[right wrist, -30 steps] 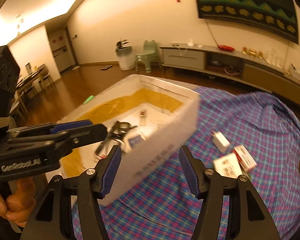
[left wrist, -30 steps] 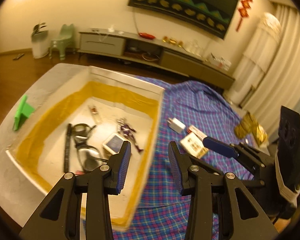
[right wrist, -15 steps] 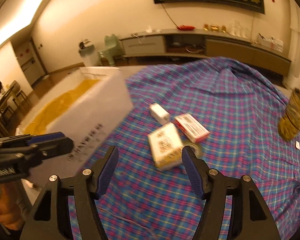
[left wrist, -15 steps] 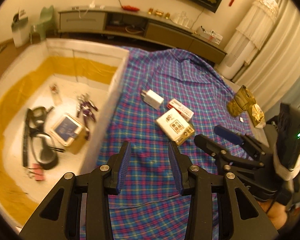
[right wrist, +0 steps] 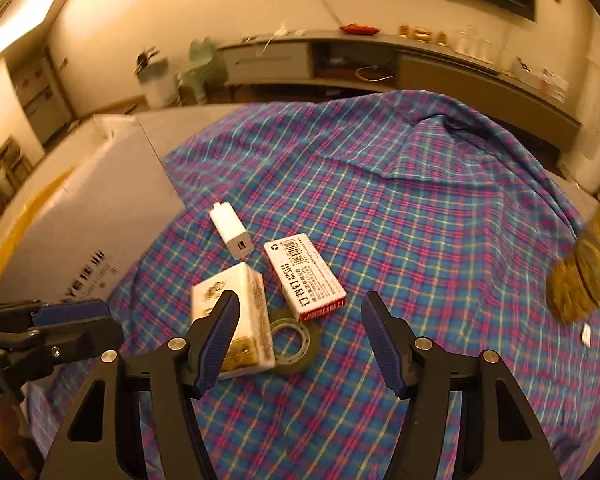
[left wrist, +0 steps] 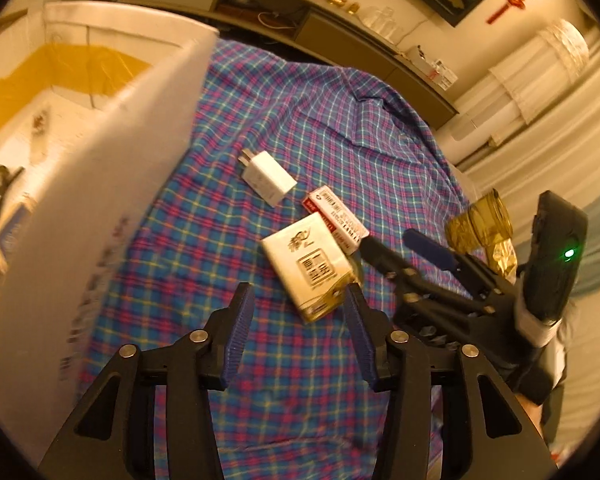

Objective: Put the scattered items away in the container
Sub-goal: 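Move both grippers down over the beige carton and red-and-white box, then grasp the beige carton with the left gripper while the right gripper grasps the red-and-white box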

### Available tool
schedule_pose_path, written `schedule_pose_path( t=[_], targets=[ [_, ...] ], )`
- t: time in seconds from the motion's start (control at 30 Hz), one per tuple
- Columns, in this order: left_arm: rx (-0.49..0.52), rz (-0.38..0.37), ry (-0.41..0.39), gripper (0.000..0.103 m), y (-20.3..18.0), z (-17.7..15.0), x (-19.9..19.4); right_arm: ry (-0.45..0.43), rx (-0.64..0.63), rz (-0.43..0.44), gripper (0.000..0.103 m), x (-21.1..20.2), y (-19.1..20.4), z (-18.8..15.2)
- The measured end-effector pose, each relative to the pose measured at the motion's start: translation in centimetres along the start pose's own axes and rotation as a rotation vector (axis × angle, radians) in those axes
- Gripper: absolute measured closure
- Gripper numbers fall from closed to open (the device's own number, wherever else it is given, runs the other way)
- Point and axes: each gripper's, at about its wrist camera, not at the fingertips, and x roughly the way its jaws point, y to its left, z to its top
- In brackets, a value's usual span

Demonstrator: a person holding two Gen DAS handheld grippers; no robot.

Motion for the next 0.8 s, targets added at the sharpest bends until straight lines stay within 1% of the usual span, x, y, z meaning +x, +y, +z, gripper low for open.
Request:
schedule_pose_path(
  t=[0.07,0.13,0.17,0.2,0.23,0.27,0.33,0.4,0.47,0.53,0.57,0.63,0.67,0.7,0.73,0.8],
  targets=[
    [-0.007,0.001,0.013,0.051,-0.7,0.1,1.3,0.014,-0.006,0.011,0.039,1.1,-0.2,-0.1],
    [-0.007,0.045,0.016,0.050,-1.2,0.1,2.4,0.032,-0.008,0.017,0.039,2.4,-0.6,-0.3],
    [-0.007,0.062,0.019,0.050,-1.4,0.2,3.0,0.045,-0.010,0.021,0.041,3.1,-1.0,-0.3],
    [-0.010,0.068,0.027,0.048,-1.5,0.2,3.7,0.052,-0.008,0.032,0.048,3.5,-1.3,-0.4],
    [-0.018,0.070,0.036,0.048,-1.6,0.2,4.4,0.063,-0.001,0.051,0.051,4.0,-1.7,-0.4],
    [-0.024,0.073,0.040,0.047,-1.6,0.3,4.8,0.048,0.014,0.076,0.053,4.1,-2.2,-0.4],
    [-0.025,0.081,0.046,0.045,-1.9,0.3,5.9,0.044,0.026,0.098,0.059,4.0,-2.8,-0.3],
    [-0.031,0.097,0.045,0.044,-2.1,0.4,6.7,0.041,0.045,0.089,0.060,3.9,-3.6,-0.5],
    [-0.057,0.085,0.041,0.042,-2.1,0.6,7.5,0.041,0.079,0.111,0.060,3.8,-4.5,-0.8],
    [-0.073,0.076,0.034,0.042,-2.2,0.7,7.9,0.038,0.087,0.108,0.060,3.4,-5.1,-1.1],
    [-0.075,0.069,0.033,0.044,-2.3,0.8,8.1,0.036,0.092,0.110,0.061,3.2,-5.3,-1.2],
    [-0.063,0.053,0.026,0.060,-3.0,0.8,8.3,0.031,0.099,0.111,0.061,2.9,-5.8,-1.5],
    [-0.049,0.054,0.022,0.064,-3.3,0.7,8.3,0.029,0.105,0.111,0.061,2.6,-6.1,-1.6],
    [-0.029,0.069,0.015,0.073,-3.9,0.6,8.3,0.027,0.111,0.111,0.061,2.5,-6.4,-1.8],
    [-0.017,0.076,0.013,0.077,-4.2,0.4,8.3,0.025,0.119,0.110,0.061,2.2,-6.7,-1.9],
    [-0.002,0.075,0.014,0.079,-4.7,0.2,8.3,0.019,0.133,0.116,0.061,1.7,-7.2,-2.2]
  ],
)
